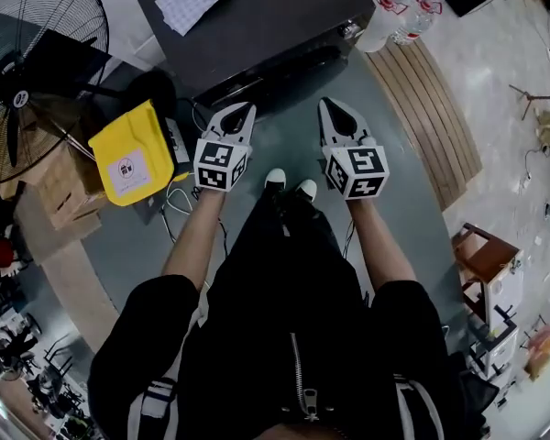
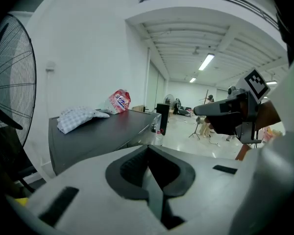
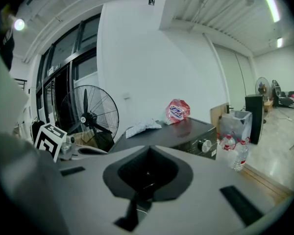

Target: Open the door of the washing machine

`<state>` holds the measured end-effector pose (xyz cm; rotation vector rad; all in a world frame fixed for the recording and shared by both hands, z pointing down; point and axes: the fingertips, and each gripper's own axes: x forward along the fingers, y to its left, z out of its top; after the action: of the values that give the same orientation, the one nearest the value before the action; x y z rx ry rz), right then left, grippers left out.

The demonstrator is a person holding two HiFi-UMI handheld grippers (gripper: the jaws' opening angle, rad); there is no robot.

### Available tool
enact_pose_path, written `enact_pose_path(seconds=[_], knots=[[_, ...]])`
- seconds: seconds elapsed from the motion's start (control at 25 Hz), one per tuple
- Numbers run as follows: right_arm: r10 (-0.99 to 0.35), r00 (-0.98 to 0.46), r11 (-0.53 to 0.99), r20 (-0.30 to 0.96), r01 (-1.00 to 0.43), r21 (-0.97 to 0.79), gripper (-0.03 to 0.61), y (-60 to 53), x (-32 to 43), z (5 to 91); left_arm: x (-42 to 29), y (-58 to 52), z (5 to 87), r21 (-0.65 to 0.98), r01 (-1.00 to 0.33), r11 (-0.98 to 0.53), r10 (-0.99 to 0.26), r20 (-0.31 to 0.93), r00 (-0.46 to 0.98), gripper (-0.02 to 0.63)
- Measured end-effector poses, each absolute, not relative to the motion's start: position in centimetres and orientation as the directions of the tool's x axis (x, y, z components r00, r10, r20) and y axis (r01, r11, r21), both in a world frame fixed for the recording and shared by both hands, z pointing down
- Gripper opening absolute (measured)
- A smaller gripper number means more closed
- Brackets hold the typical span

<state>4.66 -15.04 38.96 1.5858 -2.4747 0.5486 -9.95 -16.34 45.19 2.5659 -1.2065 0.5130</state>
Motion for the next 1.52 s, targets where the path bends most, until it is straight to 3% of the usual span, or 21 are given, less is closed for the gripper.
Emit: enact_pose_path(seconds=[0.64,0.72,0.88,1.16,1.28,1.52], knots=[[-0.746,-0.432,0.341,0.507,-0.901,-0.267,0.003,-15.6,1.0,51.5,-14.2,-18.2,65.5,0.186,-0.792,-0.582,-0.550,0.627,0.552,0.008],[-0.736,-0.432,0.345,0.521,-0.902,-0.261,0.003,-15.2,0.7,52.2,-14.5,-18.4,68.1,0.206,-0.789,-0.579,-0.516,0.656,0.550,0.103],[-0.733,-0.404,0.315,0.548,-0.915,-0.253,0.003,-14.9,1.7,53.4,-14.5,-19.5,72.6,0.236,-0.779,-0.581,-0.459,0.695,0.553,0.158],[-0.725,-0.337,0.233,0.600,-0.941,-0.246,0.003,-14.4,4.3,55.9,-13.9,-21.1,79.2,0.203,-0.712,-0.672,-0.340,0.770,0.540,0.147],[-0.726,-0.312,0.206,0.612,-0.949,-0.240,0.003,-14.3,5.2,56.4,-13.3,-21.3,79.8,0.186,-0.676,-0.713,-0.323,0.769,0.552,0.100],[-0.737,-0.270,0.143,0.620,-0.958,-0.248,0.003,-14.0,6.9,56.7,-12.9,-20.8,79.6,0.166,-0.634,-0.756,-0.302,0.771,0.561,0.084]])
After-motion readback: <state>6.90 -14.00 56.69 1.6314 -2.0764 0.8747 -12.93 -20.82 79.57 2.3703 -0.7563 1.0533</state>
